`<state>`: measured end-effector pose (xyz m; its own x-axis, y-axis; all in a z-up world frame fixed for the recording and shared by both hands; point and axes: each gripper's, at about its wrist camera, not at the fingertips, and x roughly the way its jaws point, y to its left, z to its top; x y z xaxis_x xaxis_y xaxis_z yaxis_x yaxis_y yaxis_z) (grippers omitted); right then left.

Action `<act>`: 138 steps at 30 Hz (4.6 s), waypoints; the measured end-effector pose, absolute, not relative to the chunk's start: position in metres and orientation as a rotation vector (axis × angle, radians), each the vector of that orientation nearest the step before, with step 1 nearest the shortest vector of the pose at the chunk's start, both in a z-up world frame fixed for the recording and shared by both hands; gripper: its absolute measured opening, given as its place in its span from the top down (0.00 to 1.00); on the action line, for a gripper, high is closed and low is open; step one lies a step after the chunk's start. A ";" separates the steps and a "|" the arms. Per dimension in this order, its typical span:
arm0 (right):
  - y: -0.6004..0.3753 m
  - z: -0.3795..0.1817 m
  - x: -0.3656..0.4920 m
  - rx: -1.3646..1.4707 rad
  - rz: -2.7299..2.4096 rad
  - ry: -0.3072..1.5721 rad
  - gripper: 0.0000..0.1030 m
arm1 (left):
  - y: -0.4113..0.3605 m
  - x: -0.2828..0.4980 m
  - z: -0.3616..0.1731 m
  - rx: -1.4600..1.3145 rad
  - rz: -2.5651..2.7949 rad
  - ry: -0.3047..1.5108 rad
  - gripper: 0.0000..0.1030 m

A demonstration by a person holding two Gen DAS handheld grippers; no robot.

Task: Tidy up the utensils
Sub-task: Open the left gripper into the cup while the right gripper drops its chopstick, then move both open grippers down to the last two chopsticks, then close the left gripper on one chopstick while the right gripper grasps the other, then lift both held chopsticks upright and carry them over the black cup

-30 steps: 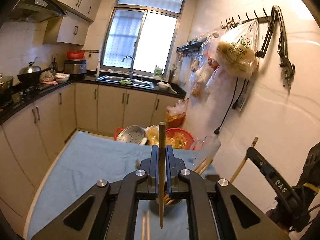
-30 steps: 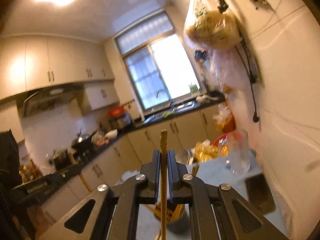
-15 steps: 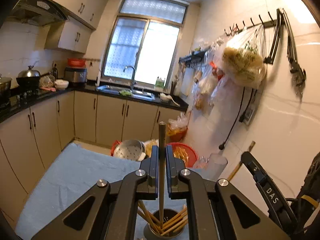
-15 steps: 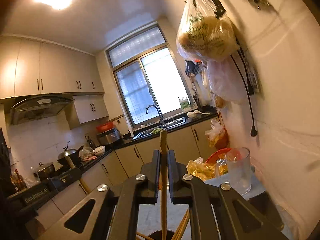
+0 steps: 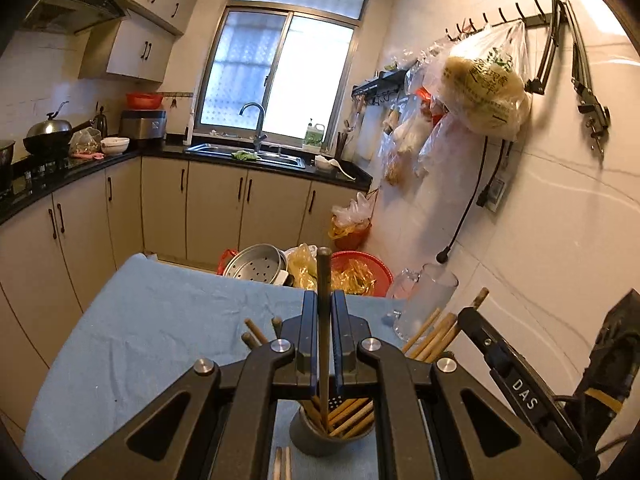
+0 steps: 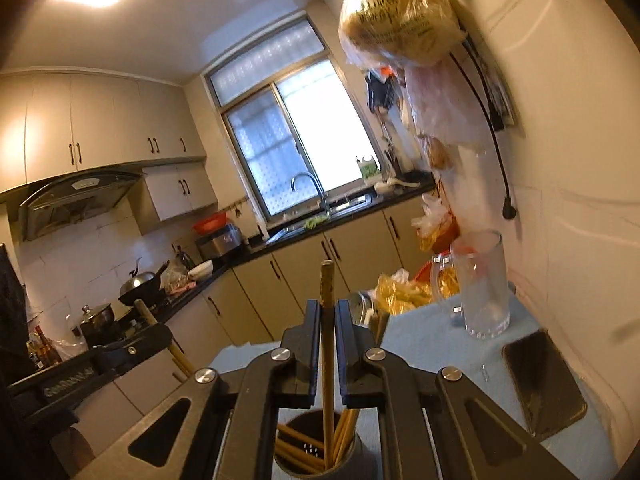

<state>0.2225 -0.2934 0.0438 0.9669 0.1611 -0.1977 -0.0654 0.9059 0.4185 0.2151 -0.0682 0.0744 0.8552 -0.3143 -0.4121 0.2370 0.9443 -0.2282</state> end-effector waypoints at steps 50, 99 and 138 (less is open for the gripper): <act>-0.176 -0.122 0.261 0.214 0.191 1.034 0.86 | 0.033 0.175 -0.073 -0.270 -0.167 1.006 0.34; -0.218 -0.123 0.247 0.041 0.188 1.104 0.83 | -0.068 0.225 -0.114 -0.060 -0.250 1.258 0.91; -0.278 0.020 0.119 0.271 0.186 0.506 0.93 | -0.031 0.143 0.040 -0.198 -0.277 0.738 0.94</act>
<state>0.1191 -0.2779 0.0197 0.8590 0.2419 -0.4512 -0.1087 0.9474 0.3010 0.1427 -0.0313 0.0403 0.7063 -0.3165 -0.6332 0.1781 0.9451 -0.2738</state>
